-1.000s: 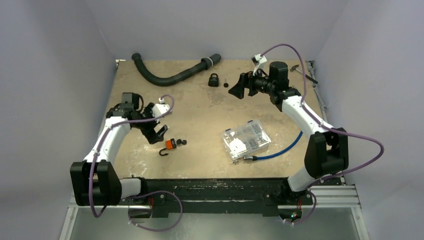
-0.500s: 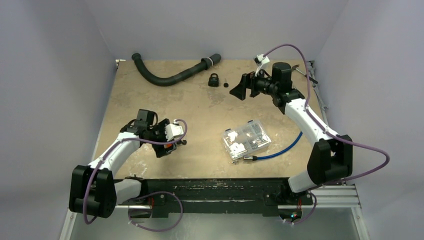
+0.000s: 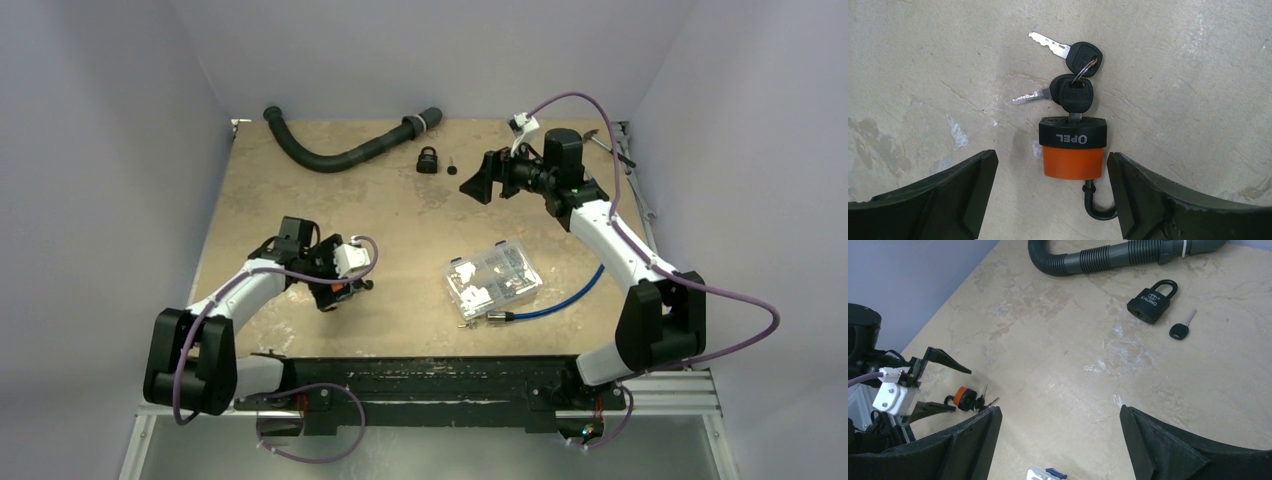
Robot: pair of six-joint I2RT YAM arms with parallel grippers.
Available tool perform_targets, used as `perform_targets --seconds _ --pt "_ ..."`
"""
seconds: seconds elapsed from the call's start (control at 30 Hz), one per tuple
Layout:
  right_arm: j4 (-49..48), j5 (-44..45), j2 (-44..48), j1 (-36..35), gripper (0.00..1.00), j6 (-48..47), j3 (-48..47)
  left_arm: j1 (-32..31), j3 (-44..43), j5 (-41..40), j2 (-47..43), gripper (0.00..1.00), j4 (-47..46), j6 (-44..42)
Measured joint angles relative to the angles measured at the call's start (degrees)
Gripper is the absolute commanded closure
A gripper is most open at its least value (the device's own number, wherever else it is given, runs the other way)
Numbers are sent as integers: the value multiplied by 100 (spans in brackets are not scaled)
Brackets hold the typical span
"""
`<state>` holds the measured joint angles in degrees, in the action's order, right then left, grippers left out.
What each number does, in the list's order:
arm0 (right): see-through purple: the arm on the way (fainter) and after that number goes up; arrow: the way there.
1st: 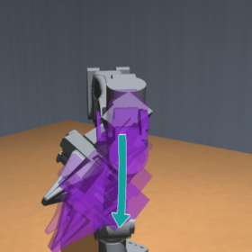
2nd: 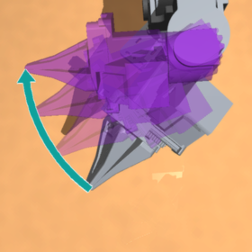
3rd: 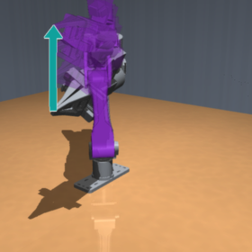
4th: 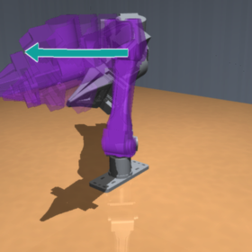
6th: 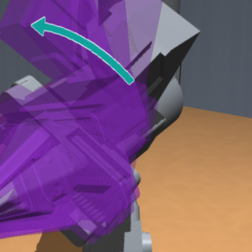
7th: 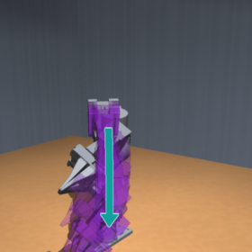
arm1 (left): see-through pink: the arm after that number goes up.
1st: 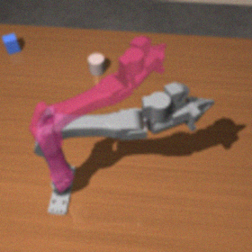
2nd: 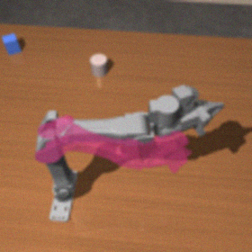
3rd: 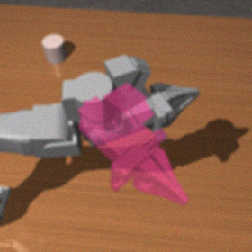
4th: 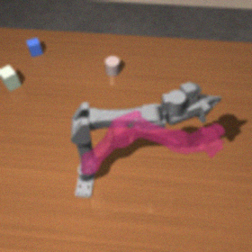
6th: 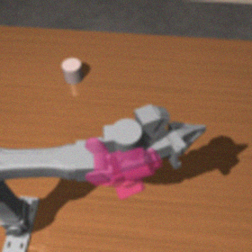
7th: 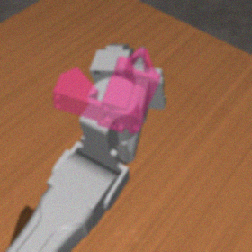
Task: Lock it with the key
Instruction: Pick up the lock from the center of the board.
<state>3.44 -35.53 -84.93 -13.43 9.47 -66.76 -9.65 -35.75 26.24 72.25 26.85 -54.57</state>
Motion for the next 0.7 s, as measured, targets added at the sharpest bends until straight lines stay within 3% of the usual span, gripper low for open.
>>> perform_targets --seconds 0.1,0.33,0.7 --pt "0 0 0 0 1 0 7 -42 2 -28 127 18 -105 2" --pt "0 2 0 0 1 -2 39 -129 101 -98 234 38 -199 9" --pt "0 -2 0 0 1 -31 39 -131 98 -94 352 38 -208 -11"
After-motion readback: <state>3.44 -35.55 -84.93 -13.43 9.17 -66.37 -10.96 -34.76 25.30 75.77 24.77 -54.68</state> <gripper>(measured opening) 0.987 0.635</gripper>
